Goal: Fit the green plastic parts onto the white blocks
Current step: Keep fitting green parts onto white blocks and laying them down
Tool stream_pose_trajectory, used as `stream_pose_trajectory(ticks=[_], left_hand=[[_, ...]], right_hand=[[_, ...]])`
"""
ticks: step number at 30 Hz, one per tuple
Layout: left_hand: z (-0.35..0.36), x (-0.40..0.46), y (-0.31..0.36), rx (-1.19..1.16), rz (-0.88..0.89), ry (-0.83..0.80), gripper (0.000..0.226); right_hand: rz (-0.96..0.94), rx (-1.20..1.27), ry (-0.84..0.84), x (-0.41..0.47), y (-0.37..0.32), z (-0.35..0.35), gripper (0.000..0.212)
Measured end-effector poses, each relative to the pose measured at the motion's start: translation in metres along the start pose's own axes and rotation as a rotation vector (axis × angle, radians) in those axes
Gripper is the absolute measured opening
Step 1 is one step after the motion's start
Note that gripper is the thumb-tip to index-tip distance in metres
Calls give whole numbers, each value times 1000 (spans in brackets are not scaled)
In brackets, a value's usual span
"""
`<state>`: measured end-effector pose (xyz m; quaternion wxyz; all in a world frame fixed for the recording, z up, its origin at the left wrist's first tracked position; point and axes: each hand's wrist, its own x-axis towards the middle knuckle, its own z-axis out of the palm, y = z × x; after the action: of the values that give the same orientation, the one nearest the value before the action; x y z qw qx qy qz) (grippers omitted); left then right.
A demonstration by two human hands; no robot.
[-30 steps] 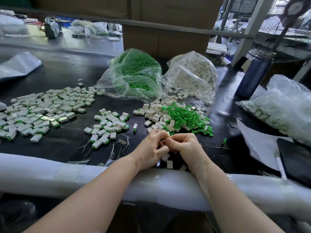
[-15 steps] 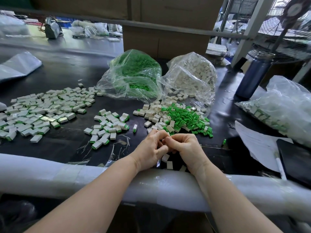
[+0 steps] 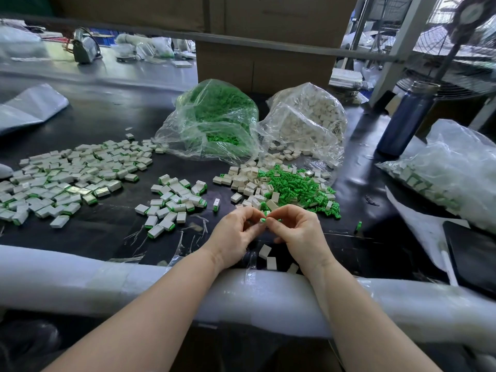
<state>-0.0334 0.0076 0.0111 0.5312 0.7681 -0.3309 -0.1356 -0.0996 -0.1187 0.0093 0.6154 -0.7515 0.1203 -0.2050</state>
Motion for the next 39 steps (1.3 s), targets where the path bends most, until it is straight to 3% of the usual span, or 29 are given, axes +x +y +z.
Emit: stream_pose_trajectory(ticks=[11,19,23,28,33,36,39], left_hand=[[0,1,-1,0,-26,51,12],[-11,5,-12,36,-145,515,19],[-16,7,-16,105,-195,608,22],[-15,8,-18,206,-281,584,37],[-12,8,-15,407,-312,457,45],[-7,5,-12,543,-245,403,53],[-2,3,-11,642,-64,310,51]], right_hand=[[-12,-168,63,3,2,2,15],[8,-280,270,3,6,-6,15],[65,-388,315,5,9,-8,10],[116,-488,280,8,12,-8,5],[142,-570,242,9,13,-6,16],[138,-615,216,9,13,-6,19],[129,-671,182,7,12,-4,24]])
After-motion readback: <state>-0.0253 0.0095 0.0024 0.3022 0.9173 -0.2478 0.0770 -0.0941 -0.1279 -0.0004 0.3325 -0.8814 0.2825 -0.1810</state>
